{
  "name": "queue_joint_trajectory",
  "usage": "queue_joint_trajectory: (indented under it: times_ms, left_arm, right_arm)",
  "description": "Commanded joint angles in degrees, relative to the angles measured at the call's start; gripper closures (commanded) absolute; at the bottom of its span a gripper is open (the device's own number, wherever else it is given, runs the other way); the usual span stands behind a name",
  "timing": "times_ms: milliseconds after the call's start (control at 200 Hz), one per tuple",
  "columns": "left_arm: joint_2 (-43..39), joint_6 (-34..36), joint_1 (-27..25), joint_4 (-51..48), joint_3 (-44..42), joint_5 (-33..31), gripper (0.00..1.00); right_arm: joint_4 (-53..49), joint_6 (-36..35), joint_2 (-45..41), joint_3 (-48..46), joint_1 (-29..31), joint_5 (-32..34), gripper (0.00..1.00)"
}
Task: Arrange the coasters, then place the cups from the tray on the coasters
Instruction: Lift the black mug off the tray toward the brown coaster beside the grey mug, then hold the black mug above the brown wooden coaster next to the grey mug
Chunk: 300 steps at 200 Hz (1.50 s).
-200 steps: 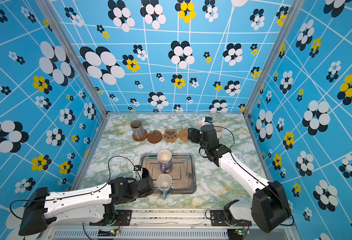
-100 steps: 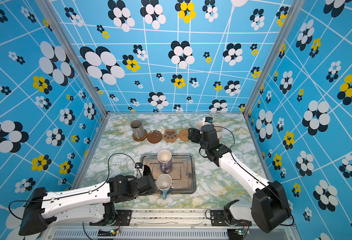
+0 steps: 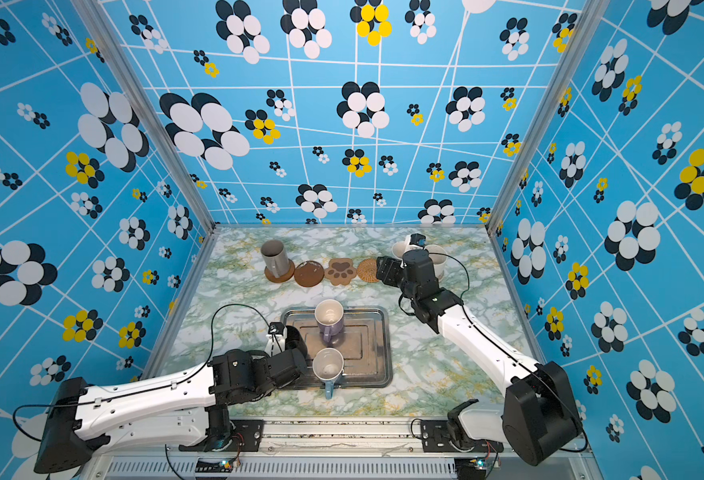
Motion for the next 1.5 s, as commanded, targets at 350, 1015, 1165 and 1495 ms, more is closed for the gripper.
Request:
queue_joint_trajectory:
  times_ms: [350,1015,1165,1495]
  left_arm:
    - [0.4,11.5,8.4,1.4,8.2,-3.4,1.00]
    - [18.1,35.2,32.1,20.3,23.3,7.6,1.00]
    - [24.6,37.7,34.7,23.0,28.3,9.8,1.00]
    - [37.0,39.2,41.3,29.0,35.7,13.3,1.00]
  right_arm:
    - [1.9,0.8,1.2,-0.4,-0.3,-1.7,0.23]
    - [2.9,0.8,3.8,0.3,-1.6,-3.6,0.23]
    - [2.9,0.9,4.5,0.5,-2.2,-4.5,0.23]
    - [3.1,1.2,5.2,0.0,-3.6,-4.8,0.24]
